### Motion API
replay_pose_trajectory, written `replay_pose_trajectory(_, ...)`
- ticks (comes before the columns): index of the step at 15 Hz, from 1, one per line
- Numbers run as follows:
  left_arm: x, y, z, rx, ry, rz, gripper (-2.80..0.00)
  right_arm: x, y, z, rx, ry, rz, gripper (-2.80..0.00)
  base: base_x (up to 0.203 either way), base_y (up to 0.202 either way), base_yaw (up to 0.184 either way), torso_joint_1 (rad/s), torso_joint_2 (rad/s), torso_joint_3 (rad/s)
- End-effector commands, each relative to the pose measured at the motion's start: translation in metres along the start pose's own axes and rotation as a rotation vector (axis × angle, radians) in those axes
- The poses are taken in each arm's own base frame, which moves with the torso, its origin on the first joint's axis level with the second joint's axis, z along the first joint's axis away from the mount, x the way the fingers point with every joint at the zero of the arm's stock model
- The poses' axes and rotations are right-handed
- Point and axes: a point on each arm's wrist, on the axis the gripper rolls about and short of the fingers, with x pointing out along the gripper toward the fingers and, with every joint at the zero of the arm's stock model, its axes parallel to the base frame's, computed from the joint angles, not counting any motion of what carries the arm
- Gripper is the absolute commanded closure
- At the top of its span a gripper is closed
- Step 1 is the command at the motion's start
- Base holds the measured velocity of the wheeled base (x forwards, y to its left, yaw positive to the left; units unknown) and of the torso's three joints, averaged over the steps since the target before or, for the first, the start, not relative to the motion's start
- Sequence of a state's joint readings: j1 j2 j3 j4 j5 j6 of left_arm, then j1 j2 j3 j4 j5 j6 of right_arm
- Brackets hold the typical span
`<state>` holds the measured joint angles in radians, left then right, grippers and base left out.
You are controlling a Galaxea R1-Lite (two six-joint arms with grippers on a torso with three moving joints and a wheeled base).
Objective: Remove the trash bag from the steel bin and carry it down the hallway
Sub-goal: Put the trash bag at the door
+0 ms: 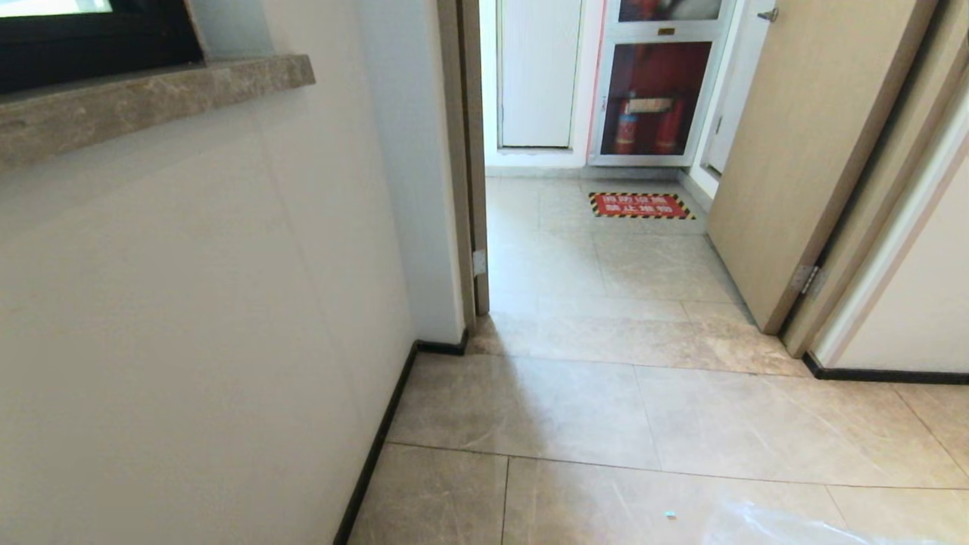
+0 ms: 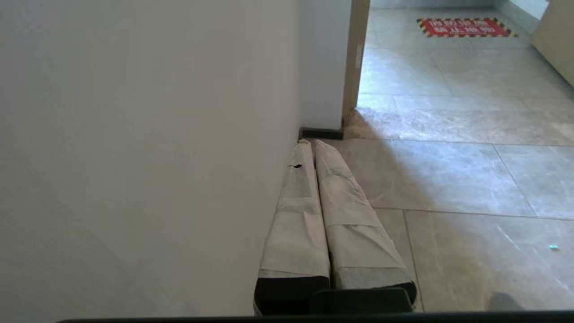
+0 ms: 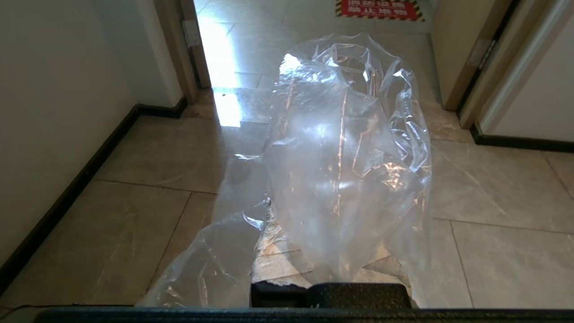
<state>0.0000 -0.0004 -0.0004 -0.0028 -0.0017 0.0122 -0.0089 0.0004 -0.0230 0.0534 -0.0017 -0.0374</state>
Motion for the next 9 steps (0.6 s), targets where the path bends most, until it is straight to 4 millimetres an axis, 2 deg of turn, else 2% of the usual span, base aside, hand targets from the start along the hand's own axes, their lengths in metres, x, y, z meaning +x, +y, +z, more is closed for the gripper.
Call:
replay_pose_trajectory(1, 0.0001, 0.0, -0.0001, -0.001, 0.001, 0.0, 0.0, 0.0001, 0.0, 0.0, -0.001, 0.001, 0.0, 0.0, 0.0, 0.0, 0.0, 0.0, 0.0, 0.0)
replay_pose_trajectory(9, 0.0001, 0.0, -0.0002, -0.012, 0.002, 0.0, 0.0, 0.0001, 0.0, 0.0, -0.001, 0.001, 0.0, 0.0, 0.0, 0.0, 0.0, 0.0, 0.0, 0.0)
